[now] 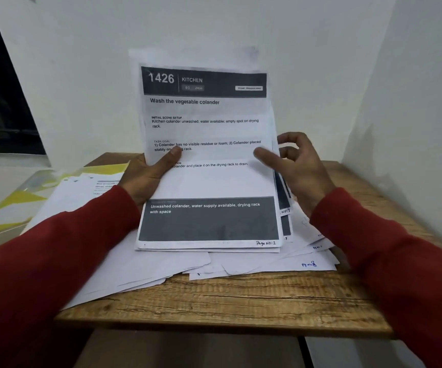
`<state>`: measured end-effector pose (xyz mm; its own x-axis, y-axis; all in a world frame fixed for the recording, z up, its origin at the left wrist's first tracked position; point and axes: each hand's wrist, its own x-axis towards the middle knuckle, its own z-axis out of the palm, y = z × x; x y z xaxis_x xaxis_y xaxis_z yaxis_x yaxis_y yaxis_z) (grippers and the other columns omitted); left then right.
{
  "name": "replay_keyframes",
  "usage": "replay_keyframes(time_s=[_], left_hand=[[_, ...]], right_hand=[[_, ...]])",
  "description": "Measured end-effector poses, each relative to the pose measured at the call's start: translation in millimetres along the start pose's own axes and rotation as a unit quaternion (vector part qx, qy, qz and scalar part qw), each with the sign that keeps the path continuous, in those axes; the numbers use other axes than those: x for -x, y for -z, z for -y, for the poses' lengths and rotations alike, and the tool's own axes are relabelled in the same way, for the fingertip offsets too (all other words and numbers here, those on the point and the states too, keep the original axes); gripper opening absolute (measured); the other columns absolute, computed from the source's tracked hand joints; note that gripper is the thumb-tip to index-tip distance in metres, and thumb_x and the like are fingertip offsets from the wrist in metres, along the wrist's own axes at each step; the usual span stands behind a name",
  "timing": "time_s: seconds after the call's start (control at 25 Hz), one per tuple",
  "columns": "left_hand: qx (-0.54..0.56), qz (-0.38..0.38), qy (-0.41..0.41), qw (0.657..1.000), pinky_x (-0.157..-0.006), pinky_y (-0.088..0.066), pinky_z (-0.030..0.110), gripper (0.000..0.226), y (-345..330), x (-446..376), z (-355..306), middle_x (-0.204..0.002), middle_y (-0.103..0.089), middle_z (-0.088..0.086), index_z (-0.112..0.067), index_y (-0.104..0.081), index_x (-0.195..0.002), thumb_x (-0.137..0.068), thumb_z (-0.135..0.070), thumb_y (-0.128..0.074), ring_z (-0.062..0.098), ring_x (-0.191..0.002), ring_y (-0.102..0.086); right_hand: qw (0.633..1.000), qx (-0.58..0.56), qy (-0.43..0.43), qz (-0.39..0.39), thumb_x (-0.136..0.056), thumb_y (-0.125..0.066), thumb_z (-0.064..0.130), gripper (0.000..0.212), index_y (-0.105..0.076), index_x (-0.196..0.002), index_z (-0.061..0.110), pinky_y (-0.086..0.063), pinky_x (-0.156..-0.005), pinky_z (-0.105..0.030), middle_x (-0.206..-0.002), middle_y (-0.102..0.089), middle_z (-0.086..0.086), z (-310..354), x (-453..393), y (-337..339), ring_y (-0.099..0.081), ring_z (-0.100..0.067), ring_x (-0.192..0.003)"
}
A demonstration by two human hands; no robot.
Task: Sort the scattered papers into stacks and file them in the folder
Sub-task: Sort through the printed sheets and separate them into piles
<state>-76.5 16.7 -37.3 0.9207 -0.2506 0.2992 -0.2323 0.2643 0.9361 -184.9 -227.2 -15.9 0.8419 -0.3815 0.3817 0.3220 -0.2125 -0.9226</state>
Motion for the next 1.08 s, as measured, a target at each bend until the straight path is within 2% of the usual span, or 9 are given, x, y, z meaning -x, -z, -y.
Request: replay_keyframes(time_s=[0.08,0.16,0.32,0.56,0.64,0.76,0.88,0.96,1.08], left_hand=[[0.018,0.021,0.014,1.000,-0.088,-0.058,0.039,0.038,-3,3,0,-0.109,-0.075,0.006,-0.014,-0.071,-0.107,-0.077,-0.037,-0.073,0.024,-0.098,-0.072],[0.051,0.048,0.036,0.997,-0.080,-0.060,0.039,0.037,-5,5,-1,-0.109,-0.075,0.008,-0.014,-0.069,-0.113,-0.084,-0.037,-0.067,0.024,-0.095,-0.073],[0.060,0.046,0.044,0.996,-0.074,-0.061,0.040,0.044,-4,5,-2,-0.106,-0.075,0.011,-0.012,-0.068,-0.117,-0.083,-0.040,-0.067,0.025,-0.086,-0.074],[0.057,0.047,0.026,0.997,-0.096,-0.053,0.047,0.051,2,1,0,-0.119,-0.071,0.014,-0.009,-0.067,-0.119,-0.078,-0.039,-0.075,0.032,-0.110,-0.068],[0.048,0.039,0.013,0.998,-0.087,-0.058,0.038,0.043,2,1,-2,-0.116,-0.073,0.010,-0.012,-0.068,-0.116,-0.081,-0.036,-0.070,0.025,-0.103,-0.071],[0.042,0.043,-0.007,0.998,-0.086,-0.058,0.036,0.039,0,3,-5,-0.114,-0.074,0.008,-0.015,-0.071,-0.110,-0.079,-0.039,-0.069,0.023,-0.102,-0.072],[0.051,0.048,-0.017,0.997,-0.080,-0.059,0.030,0.030,-3,6,-9,-0.106,-0.076,0.002,-0.017,-0.070,-0.106,-0.085,-0.036,-0.064,0.018,-0.098,-0.073],[0.053,0.046,-0.021,0.997,-0.072,-0.058,0.023,0.021,-6,6,-11,-0.098,-0.077,-0.003,-0.017,-0.068,-0.106,-0.094,-0.030,-0.057,0.012,-0.090,-0.074],[0.058,0.043,-0.004,0.997,-0.073,-0.058,0.025,0.027,-5,6,-11,-0.108,-0.076,0.004,-0.013,-0.066,-0.115,-0.096,-0.029,-0.057,0.017,-0.096,-0.073]], right_hand=[[0.999,-0.003,0.028,-0.024,-0.078,-0.083,0.018,0.031,-0.057,-0.094,0.017,-0.054,-0.063,-0.034,-0.085,-0.066,-0.007,-1,1,-2,-0.064,-0.020,-0.068],[0.998,-0.016,0.045,-0.042,-0.084,-0.077,0.015,0.019,-0.060,-0.081,0.009,-0.051,-0.058,-0.031,-0.078,-0.063,-0.012,0,2,1,-0.060,-0.020,-0.063],[0.997,-0.032,0.060,-0.043,-0.096,-0.063,0.028,0.049,-0.050,-0.082,-0.016,-0.031,-0.046,-0.028,-0.072,-0.044,-0.013,-6,-8,8,-0.035,-0.023,-0.059],[0.954,0.072,0.120,-0.267,-0.086,-0.061,0.031,0.037,-0.041,-0.058,0.018,-0.023,-0.056,-0.038,-0.063,-0.028,-0.004,-5,-39,77,-0.027,-0.018,-0.065],[0.924,0.144,0.097,-0.340,-0.082,-0.054,0.035,0.039,-0.031,-0.056,0.017,-0.024,-0.056,-0.036,-0.062,-0.027,0.002,-6,-44,107,-0.028,-0.015,-0.062],[0.884,0.249,0.084,-0.386,-0.088,-0.048,0.025,0.033,-0.039,-0.063,0.007,-0.025,-0.060,-0.030,-0.070,-0.031,-0.011,-9,-46,128,-0.030,-0.019,-0.069],[0.898,0.244,0.094,-0.354,-0.091,-0.050,0.022,0.032,-0.040,-0.064,0.006,-0.026,-0.061,-0.030,-0.067,-0.030,-0.007,-9,-43,118,-0.027,-0.011,-0.061],[0.951,0.142,0.100,-0.257,-0.090,-0.057,0.023,0.033,-0.047,-0.062,0.008,-0.032,-0.061,-0.029,-0.063,-0.037,-0.001,-8,-36,97,-0.035,-0.010,-0.058],[0.993,-0.032,0.073,-0.085,-0.096,-0.060,0.010,0.015,-0.069,-0.089,0.001,-0.052,-0.067,-0.030,-0.078,-0.066,-0.012,0,-20,47,-0.061,-0.020,-0.070]])
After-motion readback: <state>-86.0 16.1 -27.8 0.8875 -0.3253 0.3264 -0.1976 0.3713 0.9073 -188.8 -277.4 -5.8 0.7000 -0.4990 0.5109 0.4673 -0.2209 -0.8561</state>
